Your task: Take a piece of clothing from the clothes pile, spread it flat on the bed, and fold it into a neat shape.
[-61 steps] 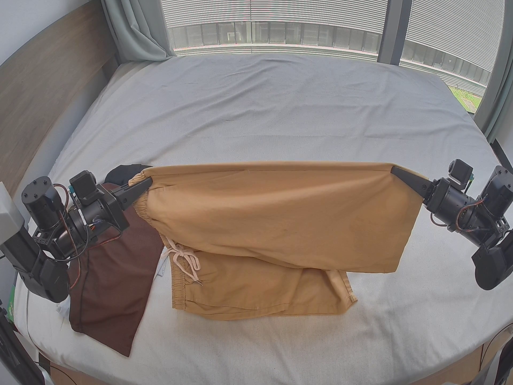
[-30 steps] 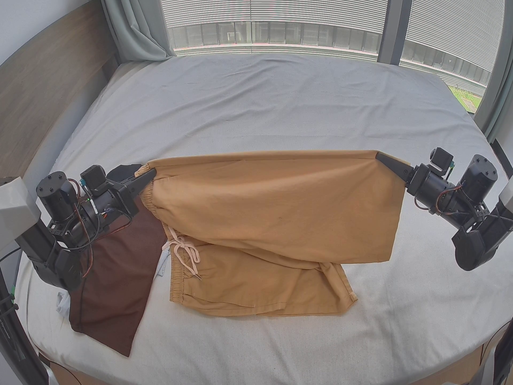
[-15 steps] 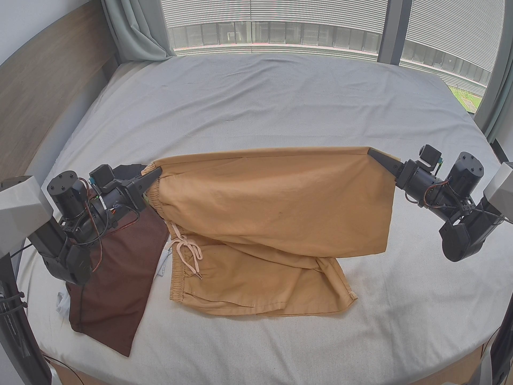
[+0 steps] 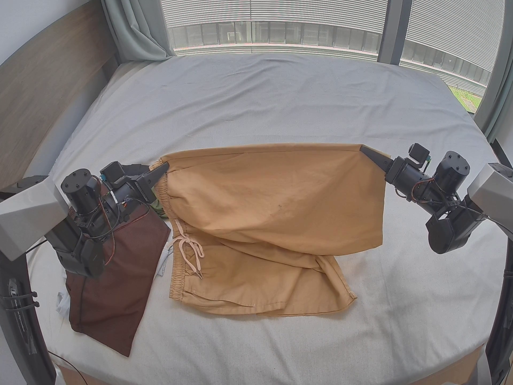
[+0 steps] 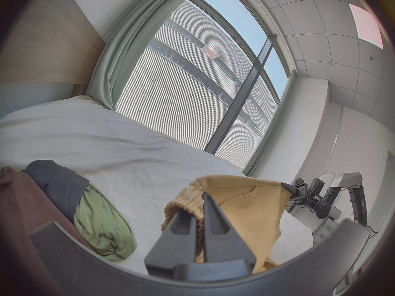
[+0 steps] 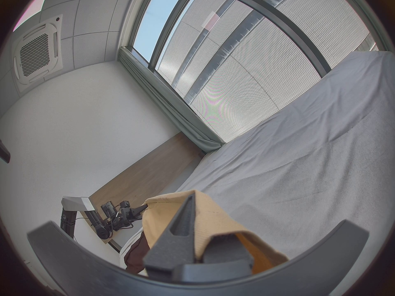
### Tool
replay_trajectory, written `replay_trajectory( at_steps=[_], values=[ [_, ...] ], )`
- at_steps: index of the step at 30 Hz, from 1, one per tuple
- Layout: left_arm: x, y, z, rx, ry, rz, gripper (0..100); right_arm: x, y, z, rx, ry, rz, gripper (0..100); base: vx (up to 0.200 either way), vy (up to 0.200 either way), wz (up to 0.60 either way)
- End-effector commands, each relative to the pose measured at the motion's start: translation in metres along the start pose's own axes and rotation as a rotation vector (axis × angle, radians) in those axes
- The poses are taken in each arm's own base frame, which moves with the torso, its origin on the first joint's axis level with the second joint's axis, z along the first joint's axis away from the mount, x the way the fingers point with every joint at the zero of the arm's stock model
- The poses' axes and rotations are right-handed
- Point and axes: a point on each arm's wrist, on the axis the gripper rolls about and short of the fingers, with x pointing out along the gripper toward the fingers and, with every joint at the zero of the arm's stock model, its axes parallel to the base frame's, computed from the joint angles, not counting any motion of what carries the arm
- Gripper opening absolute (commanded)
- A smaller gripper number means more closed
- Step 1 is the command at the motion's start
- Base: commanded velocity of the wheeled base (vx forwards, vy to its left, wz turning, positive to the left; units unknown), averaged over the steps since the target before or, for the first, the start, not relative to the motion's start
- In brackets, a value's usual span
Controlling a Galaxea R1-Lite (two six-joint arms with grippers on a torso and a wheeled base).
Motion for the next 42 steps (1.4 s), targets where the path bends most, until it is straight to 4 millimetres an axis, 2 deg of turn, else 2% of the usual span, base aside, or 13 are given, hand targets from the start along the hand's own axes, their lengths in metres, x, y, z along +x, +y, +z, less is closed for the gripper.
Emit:
replay_trajectory(
  at_steps=[1,4,5,14,33,42],
  values=[
    [0.009,0.005,-0.013,-0.014,0.011,0.0,0,0.006,-0.013,-0.008,0.007,0.005,-0.003,0,0.0,0.0,0.0],
    [0.012,0.006,-0.015,-0.016,0.003,0.01,0,0.008,-0.015,-0.008,0.007,0.002,-0.001,0,0.0,0.0,0.0],
    [0.02,0.012,-0.019,-0.036,-0.021,0.036,0,0.011,-0.02,-0.009,0.012,-0.004,0.002,0,0.0,0.0,0.0],
    [0.03,0.022,-0.015,-0.116,-0.065,0.03,0,0.023,-0.035,-0.013,0.008,-0.02,0.015,0,0.0,0.0,0.0],
    [0.046,0.048,-0.043,-0.158,-0.072,0.053,0,0.056,-0.071,-0.023,0.036,0.009,-0.002,0,0.0,0.0,0.0],
    [0.049,0.05,-0.041,-0.192,-0.096,0.059,0,0.067,-0.071,-0.014,0.025,-0.003,0.01,0,0.0,0.0,0.0]
  ],
)
